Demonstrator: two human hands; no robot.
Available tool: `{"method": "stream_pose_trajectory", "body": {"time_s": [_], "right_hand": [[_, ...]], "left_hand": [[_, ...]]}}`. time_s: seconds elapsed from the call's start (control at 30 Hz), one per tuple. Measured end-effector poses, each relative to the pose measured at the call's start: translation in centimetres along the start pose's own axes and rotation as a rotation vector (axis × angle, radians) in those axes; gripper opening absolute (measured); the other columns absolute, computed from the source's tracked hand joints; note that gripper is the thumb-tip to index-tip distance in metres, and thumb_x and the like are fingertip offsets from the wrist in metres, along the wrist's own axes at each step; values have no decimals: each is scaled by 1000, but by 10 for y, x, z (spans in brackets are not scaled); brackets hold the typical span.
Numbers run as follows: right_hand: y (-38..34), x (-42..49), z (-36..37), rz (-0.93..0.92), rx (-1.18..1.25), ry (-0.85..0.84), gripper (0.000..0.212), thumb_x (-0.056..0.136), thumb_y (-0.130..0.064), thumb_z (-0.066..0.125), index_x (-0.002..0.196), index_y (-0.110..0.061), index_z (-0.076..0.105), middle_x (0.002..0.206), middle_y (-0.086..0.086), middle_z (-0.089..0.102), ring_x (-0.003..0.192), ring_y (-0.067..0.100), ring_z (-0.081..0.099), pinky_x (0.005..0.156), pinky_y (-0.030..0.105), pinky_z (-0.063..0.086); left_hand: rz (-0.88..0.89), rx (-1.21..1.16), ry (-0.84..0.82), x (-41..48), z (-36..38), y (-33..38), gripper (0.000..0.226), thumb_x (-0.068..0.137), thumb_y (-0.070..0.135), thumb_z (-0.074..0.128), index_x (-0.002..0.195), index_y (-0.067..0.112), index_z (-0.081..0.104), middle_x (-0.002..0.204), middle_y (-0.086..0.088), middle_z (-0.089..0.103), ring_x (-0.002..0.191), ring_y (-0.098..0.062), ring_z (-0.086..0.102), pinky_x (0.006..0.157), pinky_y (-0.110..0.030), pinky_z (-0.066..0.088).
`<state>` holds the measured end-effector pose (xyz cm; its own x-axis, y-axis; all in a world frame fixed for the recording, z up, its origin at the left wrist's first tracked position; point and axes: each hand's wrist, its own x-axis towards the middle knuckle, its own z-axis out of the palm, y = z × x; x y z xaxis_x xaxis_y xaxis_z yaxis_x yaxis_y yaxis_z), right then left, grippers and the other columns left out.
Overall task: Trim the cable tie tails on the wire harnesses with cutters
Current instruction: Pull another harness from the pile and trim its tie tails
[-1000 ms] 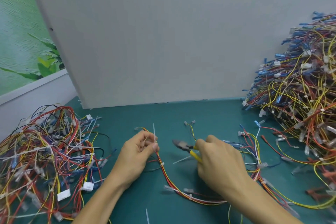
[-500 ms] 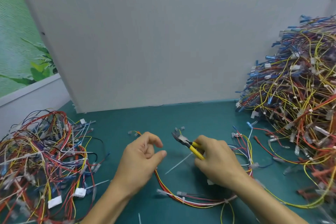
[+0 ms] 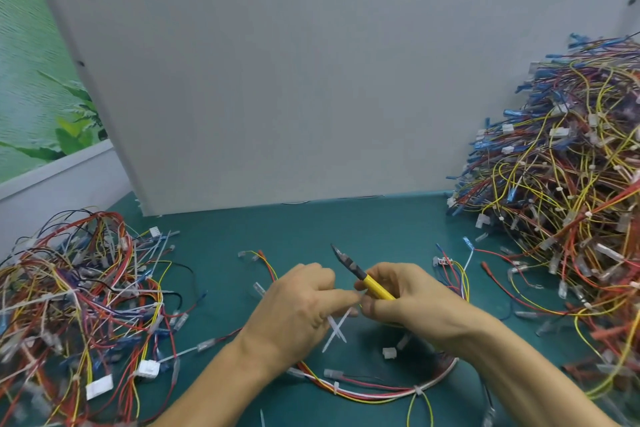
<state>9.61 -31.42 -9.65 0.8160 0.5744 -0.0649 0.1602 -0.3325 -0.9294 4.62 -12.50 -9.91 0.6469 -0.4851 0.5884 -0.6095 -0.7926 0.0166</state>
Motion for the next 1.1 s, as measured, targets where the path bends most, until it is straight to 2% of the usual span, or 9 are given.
{"method": "stream_pose_trajectory", "body": {"time_s": [0.27, 0.4, 0.57, 0.67, 0.73, 0.8, 0.87, 0.97, 1.1], "right_hand": [[0, 1, -2, 1, -170, 74, 18, 77, -15, 67, 94, -21, 63, 71, 2, 60, 64, 14, 48, 66, 37, 44], [-6, -3, -17, -86, -609, 206, 17, 73, -24, 65, 87, -33, 61, 65, -16, 58, 63, 2, 50, 60, 16, 41], [-17, -9, -25, -176, -807, 180, 12, 73, -24, 62, 80, -32, 57, 70, -12, 54, 69, 9, 49, 60, 22, 37], [-19, -9, -21, -242, -610, 299, 15, 77, -21, 67, 90, -29, 63, 73, -8, 57, 71, 9, 51, 65, 22, 40], [-22, -9, -16, -253, -225, 333, 17, 82, -16, 70, 97, -24, 67, 74, 0, 61, 67, 9, 52, 66, 28, 43], [-26, -11, -15, -279, 88, 365, 17, 84, -13, 71, 98, -22, 70, 71, 0, 58, 60, 6, 47, 57, 18, 39], [-31, -13, -20, -319, 128, 434, 17, 84, -13, 70, 98, -22, 69, 69, 4, 54, 59, 8, 43, 54, 16, 35], [-38, -20, -39, -348, -342, 471, 18, 80, -14, 68, 94, -25, 67, 68, 4, 53, 61, 11, 47, 60, 26, 39], [-42, -30, -46, -140, -1014, 148, 13, 75, -23, 59, 85, -31, 61, 74, -2, 57, 76, 21, 55, 67, 36, 47]], "left_hand": [[-585, -527, -231, -7, 20, 0, 20, 91, 26, 63, 74, 16, 66, 63, 9, 57, 62, 0, 48, 64, -22, 39], [-624, -558, -303, -5, 21, -3, 26, 96, 29, 53, 78, 14, 65, 68, 4, 55, 65, -4, 46, 65, -27, 39], [-641, -548, -283, -5, 22, -4, 29, 98, 31, 48, 75, 21, 62, 60, 14, 47, 60, 0, 42, 62, -21, 35], [-596, -508, -301, -6, 22, -4, 31, 98, 31, 47, 80, 10, 61, 64, 8, 47, 61, -4, 40, 62, -25, 35], [-571, -491, -301, -6, 23, -4, 34, 99, 31, 46, 82, 5, 59, 65, 3, 45, 61, -5, 38, 60, -26, 33], [-563, -486, -300, -6, 23, -4, 34, 99, 31, 46, 82, 5, 59, 65, 3, 44, 61, -6, 36, 60, -26, 32], [-574, -499, -301, -6, 23, -4, 33, 99, 31, 46, 82, 7, 60, 65, 4, 44, 61, -6, 37, 60, -26, 32], [-610, -538, -292, -6, 23, -4, 30, 98, 31, 49, 79, 10, 60, 64, 8, 46, 61, -4, 39, 60, -24, 34], [-628, -575, -276, -6, 23, -4, 23, 95, 27, 54, 73, 18, 54, 65, 12, 46, 62, -3, 40, 61, -21, 34]]}}
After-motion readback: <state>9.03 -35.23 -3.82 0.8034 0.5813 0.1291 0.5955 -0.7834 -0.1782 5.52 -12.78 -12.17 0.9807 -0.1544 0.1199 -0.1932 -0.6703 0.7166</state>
